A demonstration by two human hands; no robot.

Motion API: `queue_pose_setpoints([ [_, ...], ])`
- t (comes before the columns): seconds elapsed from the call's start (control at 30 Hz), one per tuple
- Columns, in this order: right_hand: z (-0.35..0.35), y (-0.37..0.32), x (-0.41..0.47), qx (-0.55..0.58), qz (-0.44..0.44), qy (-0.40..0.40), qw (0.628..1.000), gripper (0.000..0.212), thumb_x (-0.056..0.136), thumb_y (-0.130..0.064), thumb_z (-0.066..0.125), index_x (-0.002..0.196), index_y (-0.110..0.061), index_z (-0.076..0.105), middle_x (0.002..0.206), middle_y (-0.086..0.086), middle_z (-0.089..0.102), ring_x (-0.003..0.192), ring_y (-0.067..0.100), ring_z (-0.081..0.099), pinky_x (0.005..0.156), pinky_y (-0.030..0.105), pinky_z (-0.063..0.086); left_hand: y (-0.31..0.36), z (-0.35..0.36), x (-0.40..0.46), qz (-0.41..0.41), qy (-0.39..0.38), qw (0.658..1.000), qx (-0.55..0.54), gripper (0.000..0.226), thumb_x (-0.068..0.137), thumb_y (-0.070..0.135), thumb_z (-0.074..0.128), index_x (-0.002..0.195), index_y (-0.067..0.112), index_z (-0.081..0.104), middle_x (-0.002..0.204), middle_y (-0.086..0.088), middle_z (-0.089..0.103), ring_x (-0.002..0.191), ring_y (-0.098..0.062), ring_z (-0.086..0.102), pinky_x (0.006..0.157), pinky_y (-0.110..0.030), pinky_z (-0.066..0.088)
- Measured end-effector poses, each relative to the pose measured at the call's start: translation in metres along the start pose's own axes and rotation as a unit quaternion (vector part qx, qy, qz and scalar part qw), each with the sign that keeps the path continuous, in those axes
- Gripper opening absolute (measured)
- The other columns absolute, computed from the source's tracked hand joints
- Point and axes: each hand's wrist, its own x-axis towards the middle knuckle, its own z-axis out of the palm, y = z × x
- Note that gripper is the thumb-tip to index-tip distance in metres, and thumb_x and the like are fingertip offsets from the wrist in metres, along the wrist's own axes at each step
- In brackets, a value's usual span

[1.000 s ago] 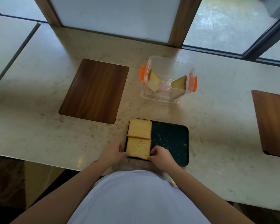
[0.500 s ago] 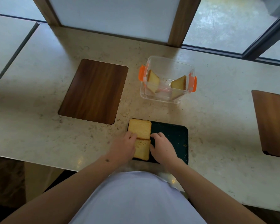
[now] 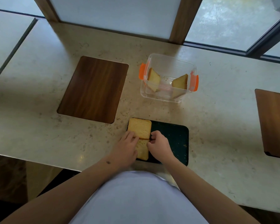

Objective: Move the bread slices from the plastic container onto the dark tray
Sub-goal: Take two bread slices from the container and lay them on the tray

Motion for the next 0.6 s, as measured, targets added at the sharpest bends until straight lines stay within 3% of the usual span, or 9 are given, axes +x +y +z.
queue_pose_setpoints([
  [0.1, -0.001, 0.0, -0.004, -0.184, -0.139, 0.038, 0.972, 0.055, 0.09, -0.012, 0.06, 0.143, -0.016, 0.046, 0.145, 0.006, 0.049, 0.128, 0.023, 0.047, 0.098, 0.036, 0.049, 0.002, 0.003, 0.004, 0.008, -0.041, 0.998, 0.044, 0.063, 0.092, 0.024, 0.052, 0.15, 0.009, 0.034, 0.161, -0.015, 0.02, 0.15, -0.029, 0.01, 0.119, -0.041, 0.013],
  [0.17, -0.001, -0.002, -0.005, -0.3, -0.221, 0.005, 0.928, 0.064, 0.089, -0.01, 0.061, 0.15, -0.016, 0.04, 0.16, 0.006, 0.035, 0.145, 0.027, 0.031, 0.109, 0.043, 0.041, 0.002, 0.006, 0.006, 0.006, -0.072, 0.995, 0.065, 0.066, 0.096, 0.025, 0.045, 0.155, 0.01, 0.018, 0.164, -0.012, 0.008, 0.151, -0.026, -0.001, 0.12, -0.04, 0.003],
  [0.23, 0.0, -0.002, -0.005, -0.372, -0.248, -0.04, 0.893, 0.07, 0.091, -0.016, 0.062, 0.155, -0.016, 0.032, 0.165, 0.006, 0.024, 0.151, 0.025, 0.019, 0.118, 0.044, 0.029, 0.002, 0.008, 0.007, -0.003, -0.093, 0.993, 0.079, 0.068, 0.098, 0.025, 0.041, 0.156, 0.01, 0.008, 0.165, -0.011, 0.001, 0.15, -0.025, -0.005, 0.121, -0.041, -0.001],
  [0.33, 0.001, 0.002, -0.004, -0.431, -0.241, -0.068, 0.867, 0.075, 0.095, -0.024, 0.057, 0.159, -0.013, 0.02, 0.168, 0.007, 0.014, 0.154, 0.023, 0.01, 0.123, 0.045, 0.016, 0.002, 0.01, 0.008, -0.002, -0.113, 0.988, 0.106, 0.07, 0.099, 0.026, 0.039, 0.156, 0.01, 0.002, 0.165, -0.012, -0.003, 0.15, -0.026, -0.008, 0.122, -0.043, -0.001],
  [0.47, 0.0, 0.004, -0.003, -0.476, -0.249, -0.074, 0.84, 0.076, 0.096, -0.028, 0.054, 0.159, -0.012, 0.015, 0.169, 0.008, 0.01, 0.154, 0.023, 0.006, 0.124, 0.05, 0.009, 0.004, 0.008, 0.007, -0.002, -0.126, 0.984, 0.123, 0.07, 0.099, 0.027, 0.036, 0.156, 0.009, 0.0, 0.165, -0.013, -0.005, 0.15, -0.027, -0.008, 0.122, -0.045, 0.003],
  [0.53, -0.001, 0.002, -0.003, -0.476, -0.252, -0.075, 0.84, 0.076, 0.095, -0.028, 0.056, 0.159, -0.013, 0.018, 0.168, 0.008, 0.013, 0.154, 0.023, 0.009, 0.124, 0.052, 0.007, 0.008, 0.005, 0.008, -0.008, -0.125, 0.986, 0.112, 0.07, 0.097, 0.026, 0.041, 0.156, 0.009, 0.007, 0.165, -0.013, 0.001, 0.15, -0.028, -0.003, 0.121, -0.047, 0.009],
  [0.6, -0.005, -0.005, -0.002, -0.443, -0.245, -0.079, 0.859, 0.072, 0.093, -0.025, 0.058, 0.157, -0.014, 0.026, 0.166, 0.007, 0.022, 0.152, 0.024, 0.018, 0.123, 0.051, 0.011, 0.014, -0.004, 0.013, -0.02, -0.094, 0.994, 0.054, 0.066, 0.093, 0.024, 0.049, 0.152, 0.009, 0.025, 0.161, -0.014, 0.019, 0.148, -0.03, 0.012, 0.118, -0.045, 0.019],
])
